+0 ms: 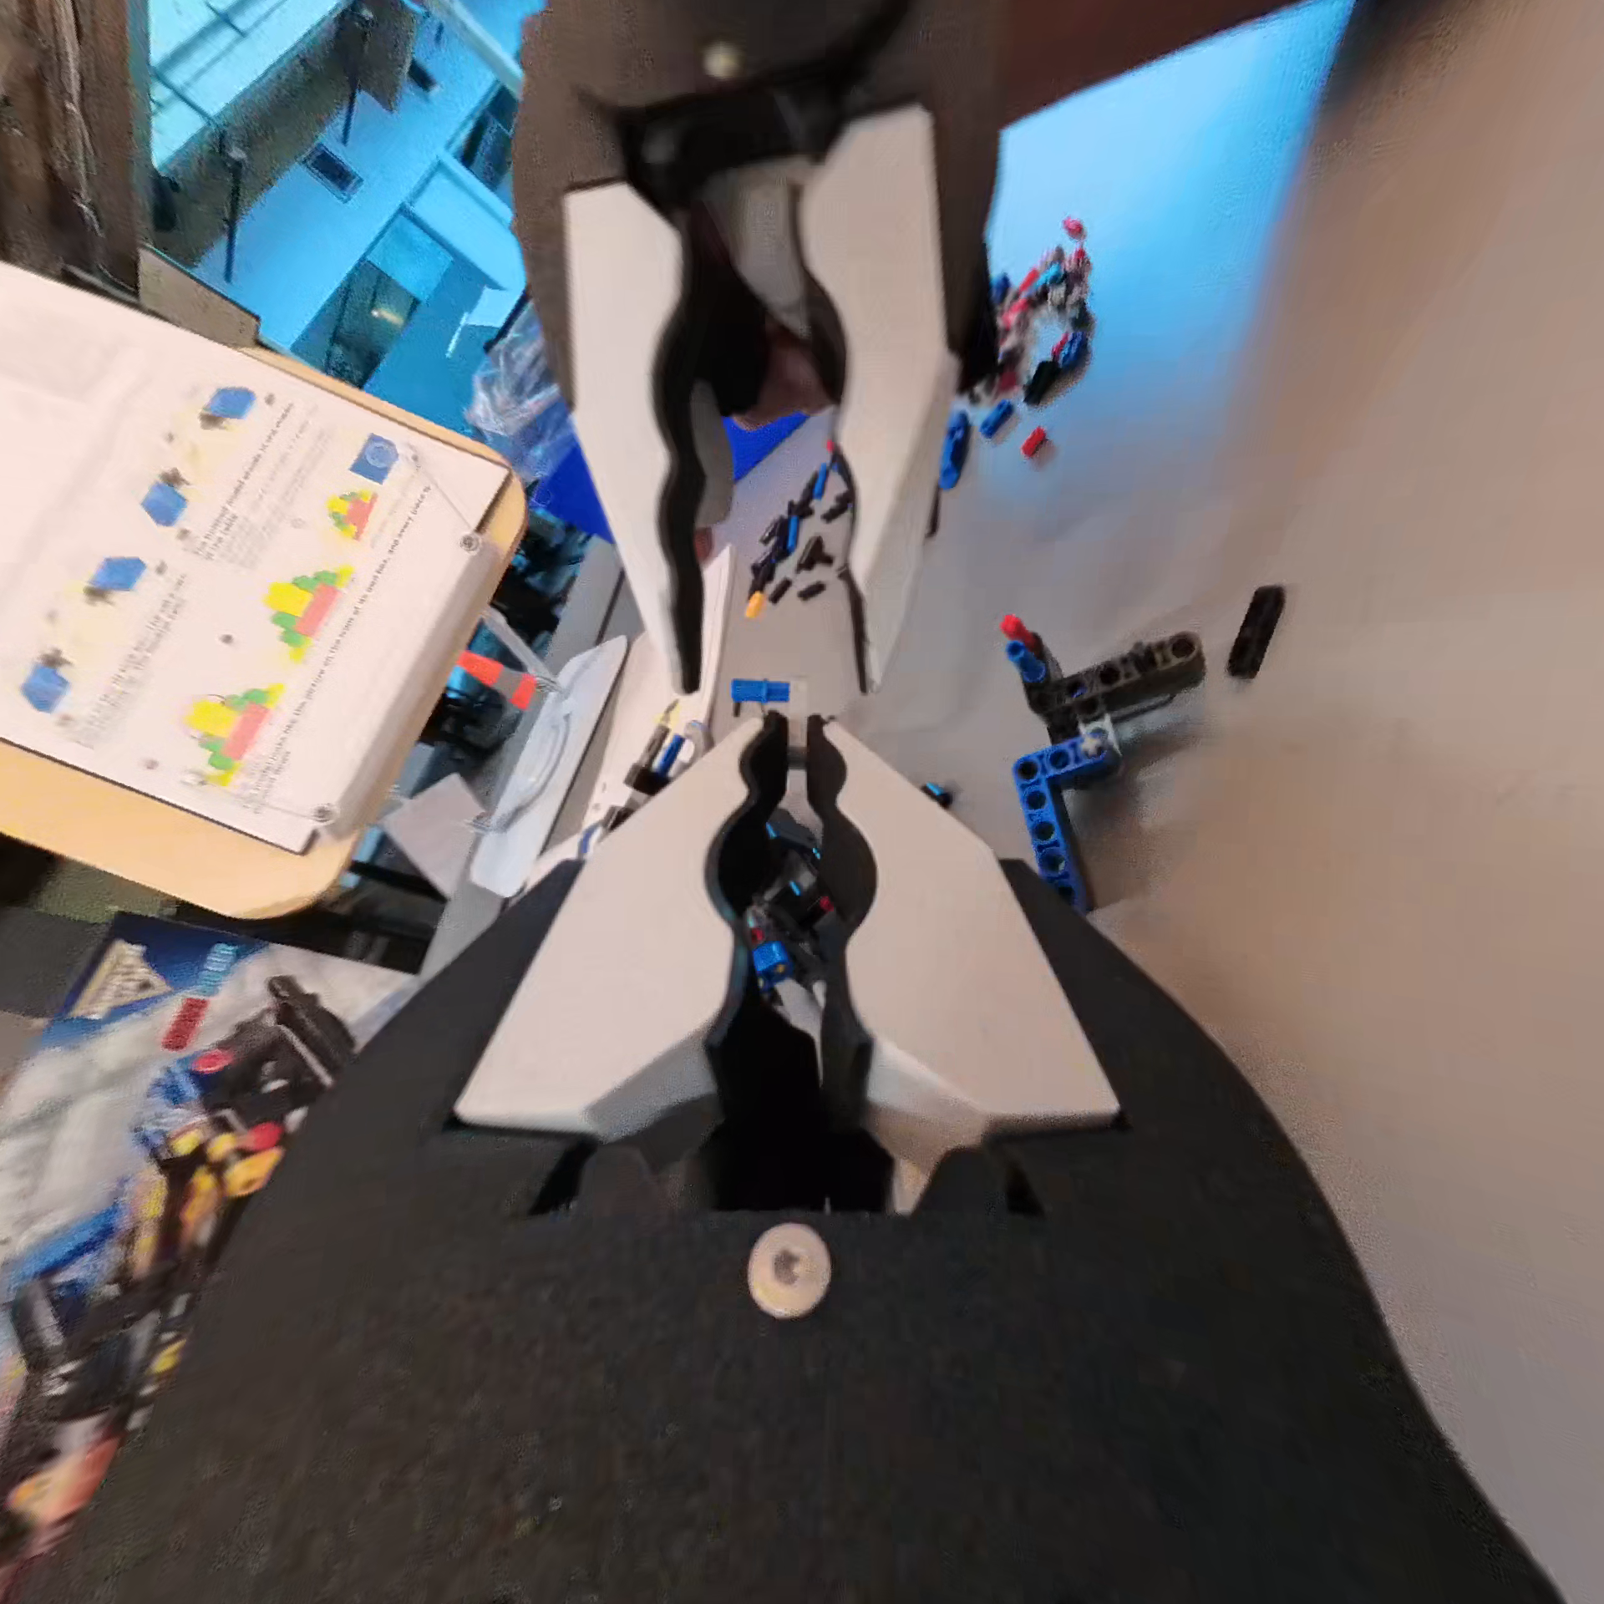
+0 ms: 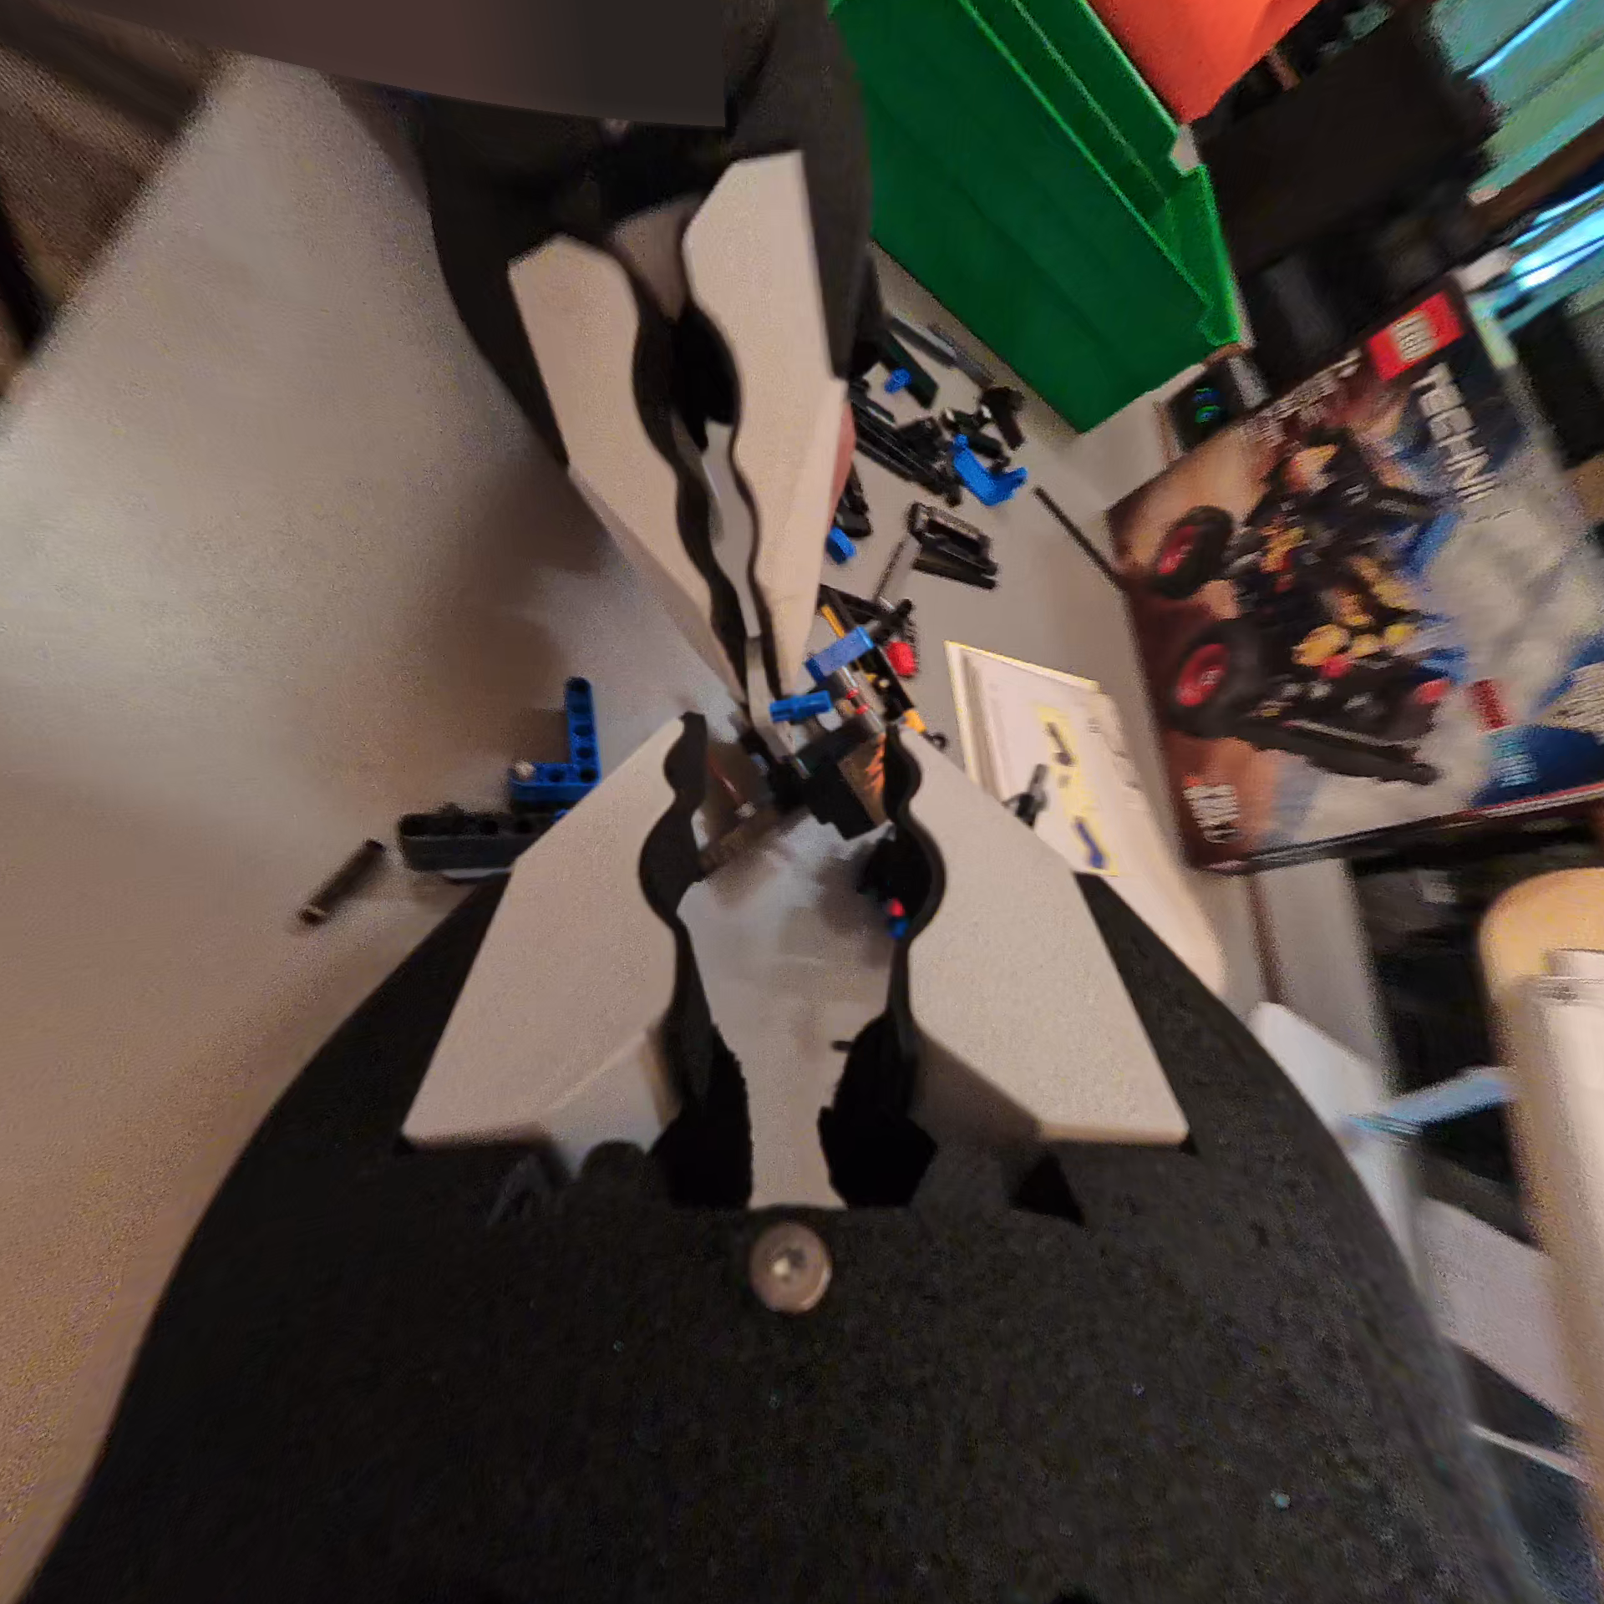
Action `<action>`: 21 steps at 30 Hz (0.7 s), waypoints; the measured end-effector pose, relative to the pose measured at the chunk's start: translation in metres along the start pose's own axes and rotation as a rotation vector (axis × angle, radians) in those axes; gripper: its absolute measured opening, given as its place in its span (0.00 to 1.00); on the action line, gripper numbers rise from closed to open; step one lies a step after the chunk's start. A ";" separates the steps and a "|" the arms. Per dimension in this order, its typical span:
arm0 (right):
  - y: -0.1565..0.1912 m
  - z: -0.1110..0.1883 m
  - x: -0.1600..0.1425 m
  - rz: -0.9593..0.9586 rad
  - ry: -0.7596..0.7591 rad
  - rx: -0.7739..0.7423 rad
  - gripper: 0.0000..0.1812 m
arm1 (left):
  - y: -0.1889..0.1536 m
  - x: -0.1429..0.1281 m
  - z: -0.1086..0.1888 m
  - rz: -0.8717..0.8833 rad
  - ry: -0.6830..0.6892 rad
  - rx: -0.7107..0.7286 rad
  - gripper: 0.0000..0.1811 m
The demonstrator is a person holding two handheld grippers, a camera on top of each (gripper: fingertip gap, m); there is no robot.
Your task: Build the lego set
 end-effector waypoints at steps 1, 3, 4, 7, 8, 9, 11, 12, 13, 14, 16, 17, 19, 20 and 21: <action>0.003 -0.003 0.002 0.058 0.036 -0.032 0.22 | 0.002 0.000 0.000 0.039 -0.004 -0.026 0.01; 0.006 -0.006 0.006 0.118 0.070 -0.078 0.22 | 0.003 -0.001 0.000 0.085 -0.006 -0.050 0.01; 0.006 -0.007 0.008 0.140 0.074 -0.097 0.21 | 0.002 0.000 0.000 0.087 -0.007 -0.060 0.01; 0.010 -0.009 0.008 0.171 0.100 -0.086 0.16 | -0.001 0.002 0.000 0.071 -0.007 -0.066 0.01; 0.012 -0.010 0.008 0.190 0.103 -0.084 0.14 | -0.001 0.002 -0.001 0.067 -0.004 -0.063 0.01; 0.014 -0.010 0.009 0.214 0.106 -0.088 0.11 | -0.001 0.002 0.000 0.057 -0.004 -0.057 0.01; 0.015 -0.010 0.010 0.229 0.120 -0.093 0.11 | -0.001 0.002 0.000 0.049 -0.001 -0.058 0.01; 0.015 -0.010 0.010 0.246 0.127 -0.103 0.11 | -0.001 0.002 0.000 0.039 0.001 -0.050 0.01; 0.015 -0.010 0.011 0.252 0.137 -0.104 0.10 | -0.002 0.002 0.000 0.026 0.006 -0.046 0.01; 0.015 -0.010 0.011 0.246 0.150 -0.090 0.10 | -0.003 0.002 0.000 0.019 0.013 -0.047 0.01; 0.016 -0.012 0.009 0.272 0.166 -0.095 0.08 | -0.002 0.001 -0.001 0.030 0.024 -0.051 0.01; 0.017 -0.013 0.009 0.283 0.178 -0.099 0.08 | -0.002 0.000 -0.002 0.036 0.031 -0.055 0.01; 0.017 -0.014 0.008 0.281 0.188 -0.103 0.08 | -0.003 -0.001 -0.003 0.018 0.036 -0.039 0.01; 0.016 -0.014 0.008 0.262 0.182 -0.093 0.08 | -0.003 0.000 -0.002 -0.003 0.035 -0.029 0.01; 0.015 -0.013 0.008 0.242 0.165 -0.088 0.08 | -0.003 0.001 -0.002 -0.024 0.030 -0.022 0.01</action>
Point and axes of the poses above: each gripper's, where its closed fingertips meet, z back along the fingers, x out of its top, y = z × x across the jaws, the point moved 9 cm from there along z, back along the fingers, and after that the axes turned 3 degrees about z, right-handed, at the moved point
